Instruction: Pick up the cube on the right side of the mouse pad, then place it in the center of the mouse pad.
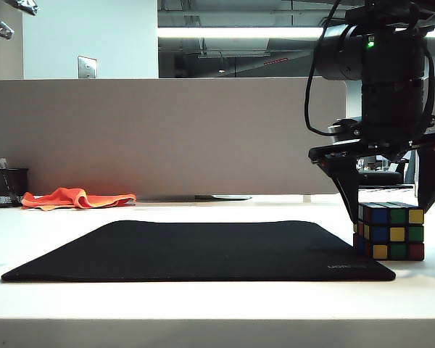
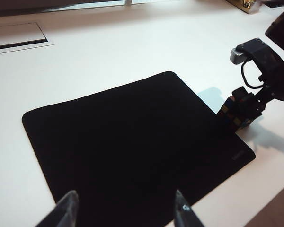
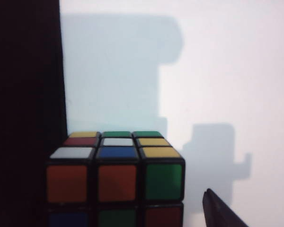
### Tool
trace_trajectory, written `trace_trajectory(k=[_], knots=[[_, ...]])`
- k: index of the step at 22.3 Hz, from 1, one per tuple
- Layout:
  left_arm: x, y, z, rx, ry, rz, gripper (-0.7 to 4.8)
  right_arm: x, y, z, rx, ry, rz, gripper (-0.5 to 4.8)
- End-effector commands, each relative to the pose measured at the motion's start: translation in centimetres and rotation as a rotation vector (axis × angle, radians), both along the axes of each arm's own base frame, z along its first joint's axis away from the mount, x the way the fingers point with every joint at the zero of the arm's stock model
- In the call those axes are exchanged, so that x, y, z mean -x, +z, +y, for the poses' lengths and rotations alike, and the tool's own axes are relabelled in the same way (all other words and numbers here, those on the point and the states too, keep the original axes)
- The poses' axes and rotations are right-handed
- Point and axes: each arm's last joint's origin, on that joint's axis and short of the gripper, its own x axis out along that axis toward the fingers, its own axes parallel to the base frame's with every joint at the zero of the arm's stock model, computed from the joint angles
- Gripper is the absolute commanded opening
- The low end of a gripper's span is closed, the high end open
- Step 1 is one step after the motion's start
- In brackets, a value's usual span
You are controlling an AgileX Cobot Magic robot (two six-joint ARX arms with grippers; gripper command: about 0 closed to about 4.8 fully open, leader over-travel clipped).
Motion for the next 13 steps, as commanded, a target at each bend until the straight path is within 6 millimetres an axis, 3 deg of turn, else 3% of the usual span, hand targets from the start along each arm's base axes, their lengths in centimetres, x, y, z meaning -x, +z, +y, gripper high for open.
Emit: trace_trajectory(k=[1, 7, 12, 13], knots=[[0.1, 0.3, -0.2, 0.006, -0.018, -0.015, 2.56, -0.4, 0.3, -0.4, -0.040, -0.050, -0.036, 4.79], [0.1, 0.2, -0.3, 0.006, -0.030, -0.015, 2.56, -0.9, 0.1, -1.6, -0.107, -0.115, -0.016, 4.79], [0.1, 0.2, -0.3, 0.006, -0.030, -0.015, 2.56, -1.0, -0.2, -1.5, -0.149, -0.104, 0.005, 4.79], [0.1, 0.2, -0.3, 0.006, -0.029, -0.014, 2.55, -1.0, -0.2, -1.4, -0.158, -0.101, 0.009, 4.46]])
